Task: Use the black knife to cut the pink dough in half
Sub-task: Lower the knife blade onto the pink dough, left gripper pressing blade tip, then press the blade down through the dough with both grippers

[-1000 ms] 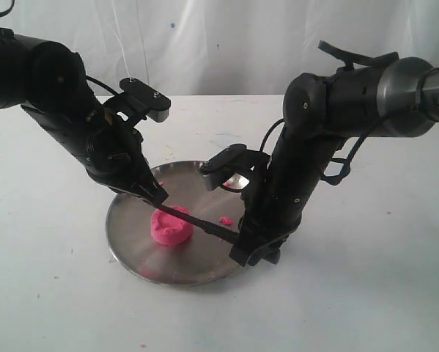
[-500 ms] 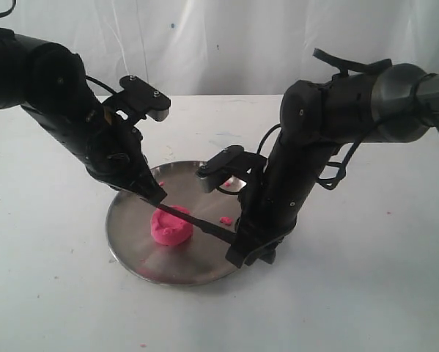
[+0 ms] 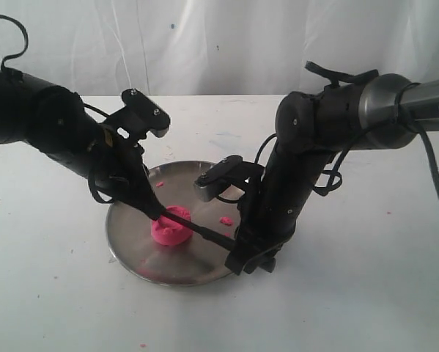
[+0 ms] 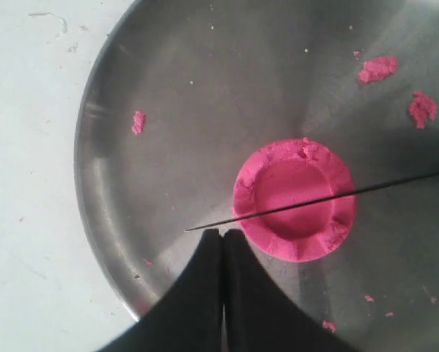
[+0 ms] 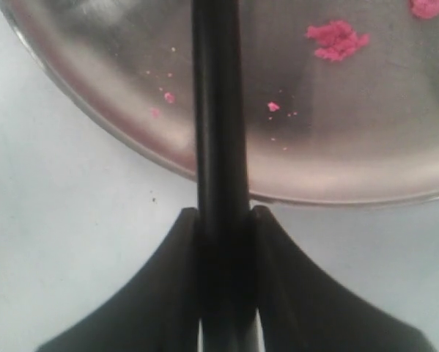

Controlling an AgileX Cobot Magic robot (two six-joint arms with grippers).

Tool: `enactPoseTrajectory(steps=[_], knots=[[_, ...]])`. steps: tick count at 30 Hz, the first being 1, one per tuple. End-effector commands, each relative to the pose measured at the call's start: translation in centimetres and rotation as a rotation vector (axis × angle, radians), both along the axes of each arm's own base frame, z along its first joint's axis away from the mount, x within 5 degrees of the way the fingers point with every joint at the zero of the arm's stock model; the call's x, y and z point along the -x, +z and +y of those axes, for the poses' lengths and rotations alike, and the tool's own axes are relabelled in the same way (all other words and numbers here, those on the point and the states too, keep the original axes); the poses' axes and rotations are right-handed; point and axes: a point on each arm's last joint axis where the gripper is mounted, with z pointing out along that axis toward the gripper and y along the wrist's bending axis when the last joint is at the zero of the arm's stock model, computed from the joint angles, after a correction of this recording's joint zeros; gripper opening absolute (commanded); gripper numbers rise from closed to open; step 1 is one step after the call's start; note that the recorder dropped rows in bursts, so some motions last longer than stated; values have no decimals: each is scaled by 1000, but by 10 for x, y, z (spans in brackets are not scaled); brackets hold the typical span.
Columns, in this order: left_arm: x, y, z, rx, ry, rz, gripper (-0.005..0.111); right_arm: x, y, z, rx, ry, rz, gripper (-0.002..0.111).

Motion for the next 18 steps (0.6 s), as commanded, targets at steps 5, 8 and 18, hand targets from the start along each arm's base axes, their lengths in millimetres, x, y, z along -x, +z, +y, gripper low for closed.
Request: enactPoseTrajectory(steps=[5,8,18], knots=[[-3,-17,-1,3,1,-8,0,1,-2,0,-1,-3,3,0],[-4,-17,-1,6,1,-15,0,0,-1,1,-6,-7,-3,0],[-10,-19,-2,8,-11,-63,0,-1,-1,2,-22,-20,-16,0]])
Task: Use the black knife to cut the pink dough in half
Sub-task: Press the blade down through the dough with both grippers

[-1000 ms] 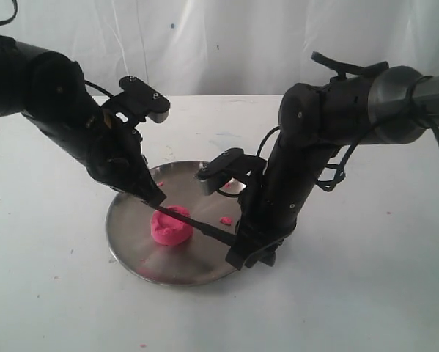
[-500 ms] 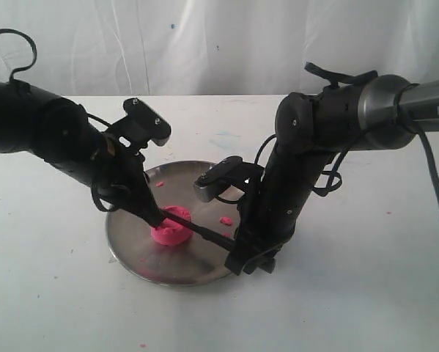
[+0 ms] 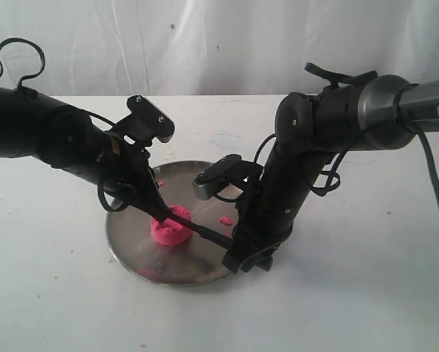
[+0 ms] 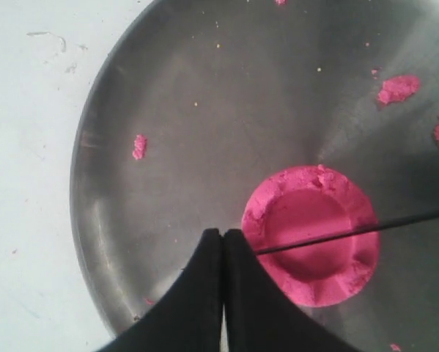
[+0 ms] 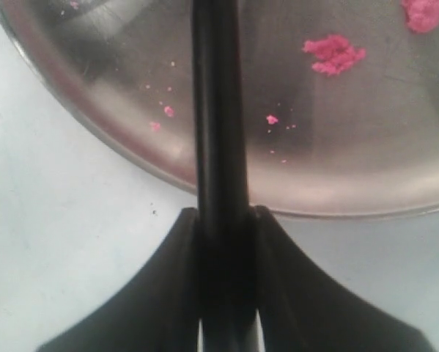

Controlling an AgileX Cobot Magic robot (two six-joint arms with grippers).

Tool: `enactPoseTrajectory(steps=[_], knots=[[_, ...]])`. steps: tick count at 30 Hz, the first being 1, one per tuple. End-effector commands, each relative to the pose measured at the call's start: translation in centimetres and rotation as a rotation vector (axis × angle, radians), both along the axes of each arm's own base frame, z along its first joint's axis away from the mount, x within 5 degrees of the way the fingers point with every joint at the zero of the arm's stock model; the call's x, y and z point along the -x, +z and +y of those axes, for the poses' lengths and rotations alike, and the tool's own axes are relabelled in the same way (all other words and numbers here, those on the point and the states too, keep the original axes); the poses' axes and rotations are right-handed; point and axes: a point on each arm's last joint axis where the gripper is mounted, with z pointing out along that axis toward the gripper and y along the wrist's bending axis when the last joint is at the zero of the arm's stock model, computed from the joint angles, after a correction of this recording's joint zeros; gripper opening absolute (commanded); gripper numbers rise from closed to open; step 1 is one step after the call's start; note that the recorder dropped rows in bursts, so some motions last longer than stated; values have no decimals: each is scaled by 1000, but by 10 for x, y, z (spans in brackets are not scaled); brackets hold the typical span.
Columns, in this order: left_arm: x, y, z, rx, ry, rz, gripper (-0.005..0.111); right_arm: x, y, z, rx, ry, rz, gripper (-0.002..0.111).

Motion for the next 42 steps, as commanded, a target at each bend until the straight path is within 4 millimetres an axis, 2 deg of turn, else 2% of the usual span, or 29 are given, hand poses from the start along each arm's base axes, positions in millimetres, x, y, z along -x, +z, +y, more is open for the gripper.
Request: enactPoseTrajectory(steps=[1,8,19,26,32,42], knots=[[-3,-6,2,-21,-10,-9,0,0,0,0,-7,-5,-8,0],[-11,-28,10,-46,14,36,0,0,0,0,-7,-5,-8,0],[-14,-27,13,-20,45,28,0,0,0,1,-9,-6,-7,0],[-16,-25,9,78,116,27,0,0,0,1,-9,-6,-7,0],[-19,-48,8,47,112,78,0,0,0,1,-9,-6,-7,0],[-18,-50,9,41,111,89,0,-4,-5,4,-33,-42,-27,0]])
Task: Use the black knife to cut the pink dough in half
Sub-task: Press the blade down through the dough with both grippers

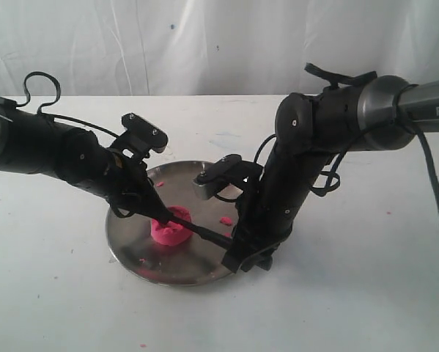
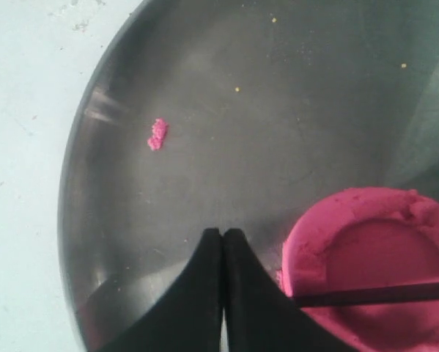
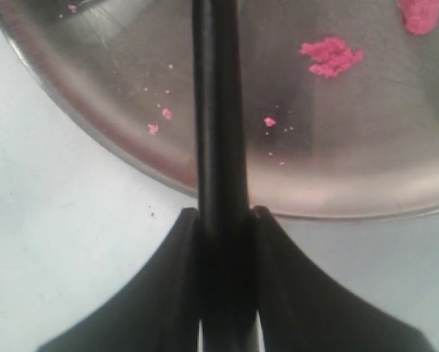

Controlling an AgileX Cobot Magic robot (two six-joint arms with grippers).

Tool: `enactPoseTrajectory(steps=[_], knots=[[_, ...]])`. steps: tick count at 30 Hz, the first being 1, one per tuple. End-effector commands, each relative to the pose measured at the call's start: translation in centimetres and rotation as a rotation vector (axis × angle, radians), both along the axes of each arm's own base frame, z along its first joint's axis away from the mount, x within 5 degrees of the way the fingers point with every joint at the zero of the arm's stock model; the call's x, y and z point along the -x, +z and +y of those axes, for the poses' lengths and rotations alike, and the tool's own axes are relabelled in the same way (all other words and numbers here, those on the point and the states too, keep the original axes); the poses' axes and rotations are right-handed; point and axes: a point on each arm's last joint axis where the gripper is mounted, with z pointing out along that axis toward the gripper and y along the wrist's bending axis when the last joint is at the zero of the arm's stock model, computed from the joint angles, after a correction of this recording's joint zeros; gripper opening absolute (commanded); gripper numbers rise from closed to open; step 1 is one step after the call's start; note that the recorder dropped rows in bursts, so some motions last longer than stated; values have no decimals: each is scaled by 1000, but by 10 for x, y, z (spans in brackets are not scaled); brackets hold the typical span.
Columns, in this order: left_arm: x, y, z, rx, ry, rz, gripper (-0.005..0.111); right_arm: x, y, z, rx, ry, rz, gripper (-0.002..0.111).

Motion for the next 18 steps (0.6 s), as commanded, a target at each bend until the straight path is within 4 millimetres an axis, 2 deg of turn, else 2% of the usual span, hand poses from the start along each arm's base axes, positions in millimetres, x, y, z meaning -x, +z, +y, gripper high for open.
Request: enactPoseTrajectory(steps=[1,18], knots=[[5,-7,1,-14,3,59,0,-5,-6,4,-31,-59,-23,0],[5,-8,1,-13,8,71,0,-4,-15,6,-35,-77,26,0]])
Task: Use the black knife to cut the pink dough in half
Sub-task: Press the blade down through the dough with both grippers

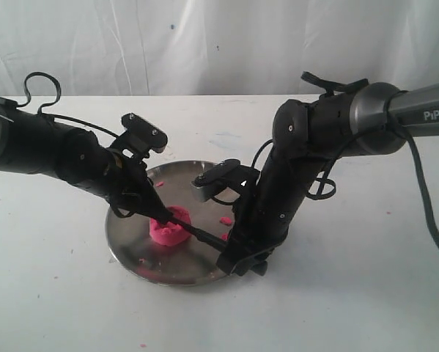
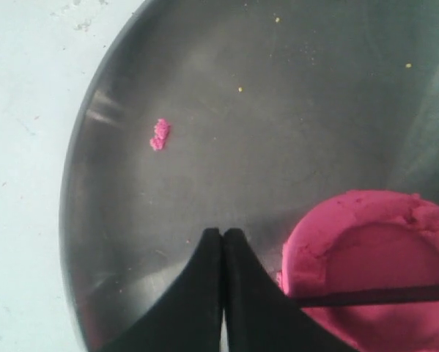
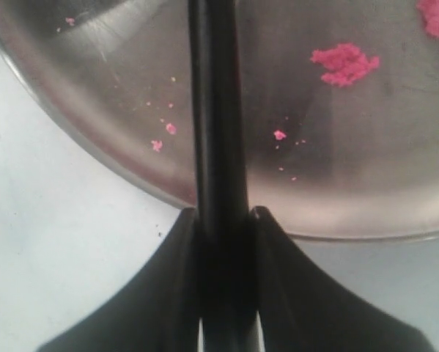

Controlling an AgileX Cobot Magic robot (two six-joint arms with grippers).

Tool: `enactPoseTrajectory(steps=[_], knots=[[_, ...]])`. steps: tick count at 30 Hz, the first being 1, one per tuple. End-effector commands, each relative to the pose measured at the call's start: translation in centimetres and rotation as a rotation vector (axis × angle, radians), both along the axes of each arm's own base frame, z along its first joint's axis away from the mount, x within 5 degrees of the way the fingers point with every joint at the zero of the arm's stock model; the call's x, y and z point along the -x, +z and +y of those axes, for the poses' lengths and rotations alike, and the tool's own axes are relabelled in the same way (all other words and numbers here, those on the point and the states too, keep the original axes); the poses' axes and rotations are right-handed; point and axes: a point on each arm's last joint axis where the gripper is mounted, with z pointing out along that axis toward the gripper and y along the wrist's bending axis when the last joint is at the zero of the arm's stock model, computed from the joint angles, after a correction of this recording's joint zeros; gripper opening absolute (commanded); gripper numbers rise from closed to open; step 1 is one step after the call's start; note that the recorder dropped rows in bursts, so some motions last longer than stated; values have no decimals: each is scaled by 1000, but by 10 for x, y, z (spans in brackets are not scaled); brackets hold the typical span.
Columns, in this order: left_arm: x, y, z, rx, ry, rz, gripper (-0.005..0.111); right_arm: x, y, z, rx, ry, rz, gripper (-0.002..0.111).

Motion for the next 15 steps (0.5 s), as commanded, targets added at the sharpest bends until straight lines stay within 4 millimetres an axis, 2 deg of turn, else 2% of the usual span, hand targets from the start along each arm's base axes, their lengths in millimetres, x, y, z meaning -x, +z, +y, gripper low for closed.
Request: enactPoseTrajectory(steps=[1,15], knots=[[6,-6,1,-14,6,69,0,-2,-4,2,-18,-38,-7,0],[5,-15,1,-24,5,95,0,-1,-4,2,-14,-34,4,0]])
